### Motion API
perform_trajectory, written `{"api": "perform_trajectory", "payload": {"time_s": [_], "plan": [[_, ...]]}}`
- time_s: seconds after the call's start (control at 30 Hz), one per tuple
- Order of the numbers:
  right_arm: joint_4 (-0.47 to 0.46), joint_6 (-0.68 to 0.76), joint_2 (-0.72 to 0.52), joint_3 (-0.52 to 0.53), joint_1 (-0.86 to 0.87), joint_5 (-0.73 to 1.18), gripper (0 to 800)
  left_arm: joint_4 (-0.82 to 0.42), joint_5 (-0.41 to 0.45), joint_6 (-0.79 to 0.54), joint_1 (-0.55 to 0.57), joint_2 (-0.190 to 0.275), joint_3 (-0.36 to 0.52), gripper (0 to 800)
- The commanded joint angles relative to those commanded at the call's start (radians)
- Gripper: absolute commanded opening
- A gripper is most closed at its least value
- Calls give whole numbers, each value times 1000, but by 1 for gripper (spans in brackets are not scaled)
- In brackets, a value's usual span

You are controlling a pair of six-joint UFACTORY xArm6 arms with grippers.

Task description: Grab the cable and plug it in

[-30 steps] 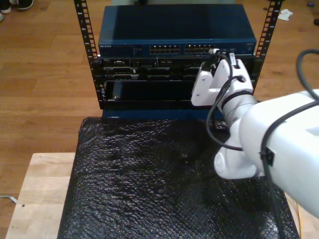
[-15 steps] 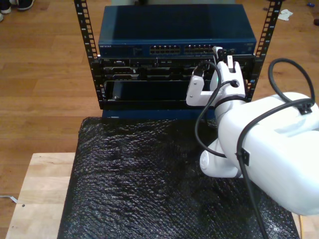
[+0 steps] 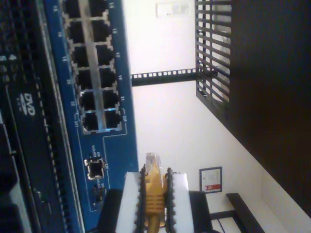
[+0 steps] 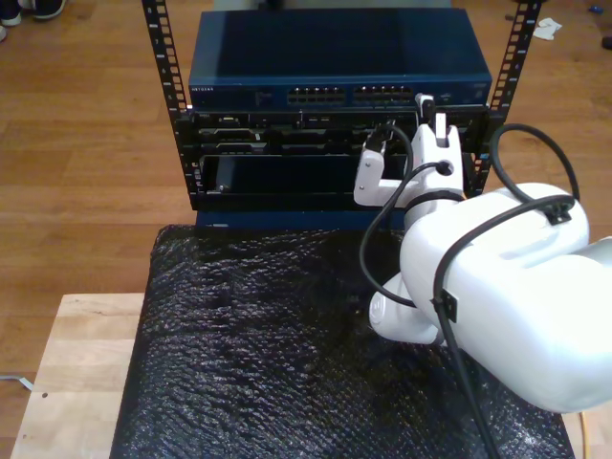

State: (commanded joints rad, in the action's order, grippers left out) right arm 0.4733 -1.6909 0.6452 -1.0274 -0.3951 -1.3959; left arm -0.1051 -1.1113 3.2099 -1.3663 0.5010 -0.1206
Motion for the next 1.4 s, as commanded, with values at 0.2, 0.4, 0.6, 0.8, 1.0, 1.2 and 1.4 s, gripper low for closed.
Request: {"api": "perform_trajectory", "payload": {"time_s": [0.2, 0.4, 0.6, 0.8, 1.0, 1.2, 1.4], "plan": [[3, 0, 51, -64, 0, 0, 0, 0, -2, 0, 0, 0, 0, 800], [17, -2, 84, -104, 0, 0, 0, 0, -2, 0, 0, 0, 0, 800], [49, -2, 100, -135, -9, 0, 0, 0, 0, 0, 0, 0, 0, 800], [51, -2, 112, -138, -15, 0, 0, 0, 0, 0, 0, 0, 0, 800], [52, 0, 114, -144, -18, 0, 0, 0, 0, 0, 0, 0, 0, 800], [61, -2, 123, -166, -20, 0, 0, 0, -2, 0, 0, 0, 0, 800], [61, -2, 126, -167, -20, 0, 0, 0, -2, 0, 0, 0, 0, 800]]}}
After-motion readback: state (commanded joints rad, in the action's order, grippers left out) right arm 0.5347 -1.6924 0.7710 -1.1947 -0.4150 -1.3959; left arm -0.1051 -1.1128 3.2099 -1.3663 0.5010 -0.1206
